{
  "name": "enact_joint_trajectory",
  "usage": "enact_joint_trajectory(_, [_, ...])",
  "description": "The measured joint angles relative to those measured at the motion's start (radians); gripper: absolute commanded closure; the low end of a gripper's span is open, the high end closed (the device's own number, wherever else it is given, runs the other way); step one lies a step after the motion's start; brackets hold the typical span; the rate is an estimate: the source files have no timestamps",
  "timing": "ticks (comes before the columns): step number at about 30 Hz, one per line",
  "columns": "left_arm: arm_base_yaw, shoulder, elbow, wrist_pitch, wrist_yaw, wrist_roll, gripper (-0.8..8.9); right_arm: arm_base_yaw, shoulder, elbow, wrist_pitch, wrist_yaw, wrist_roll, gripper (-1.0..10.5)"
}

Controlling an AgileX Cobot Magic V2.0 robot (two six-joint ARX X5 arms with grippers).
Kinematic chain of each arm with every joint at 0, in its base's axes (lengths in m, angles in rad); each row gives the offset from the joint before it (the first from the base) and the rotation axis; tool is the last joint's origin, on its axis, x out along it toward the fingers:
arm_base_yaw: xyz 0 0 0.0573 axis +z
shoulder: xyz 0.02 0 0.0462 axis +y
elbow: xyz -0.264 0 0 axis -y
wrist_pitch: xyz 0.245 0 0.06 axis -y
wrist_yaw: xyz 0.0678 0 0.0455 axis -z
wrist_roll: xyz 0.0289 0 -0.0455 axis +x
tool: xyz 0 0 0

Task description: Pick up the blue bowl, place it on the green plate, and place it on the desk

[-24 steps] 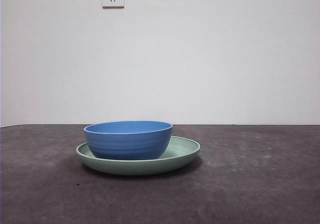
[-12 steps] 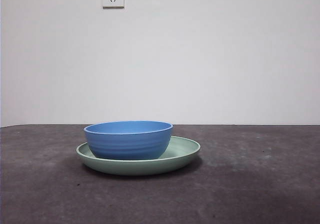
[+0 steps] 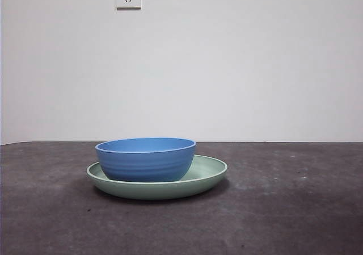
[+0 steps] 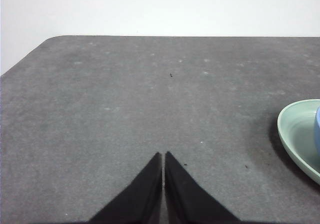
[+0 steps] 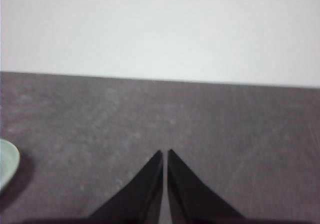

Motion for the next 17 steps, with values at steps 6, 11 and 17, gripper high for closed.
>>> enact_joint_trajectory(6, [0.0, 0.0, 0.0, 0.0, 0.0, 0.0, 8.04, 0.0, 0.0, -0.051, -0.01, 0.018, 0.023, 9.4])
enact_joint_trajectory(11, [0.0, 0.0, 0.0, 0.0, 0.0, 0.0, 8.04, 0.0, 0.0, -0.051, -0.04, 0.018, 0.023, 9.4])
enact_joint_trajectory(17, [0.0, 0.0, 0.0, 0.0, 0.0, 0.0, 8.04, 0.0, 0.0, -0.05, -0.079, 0.018, 0.029, 9.4])
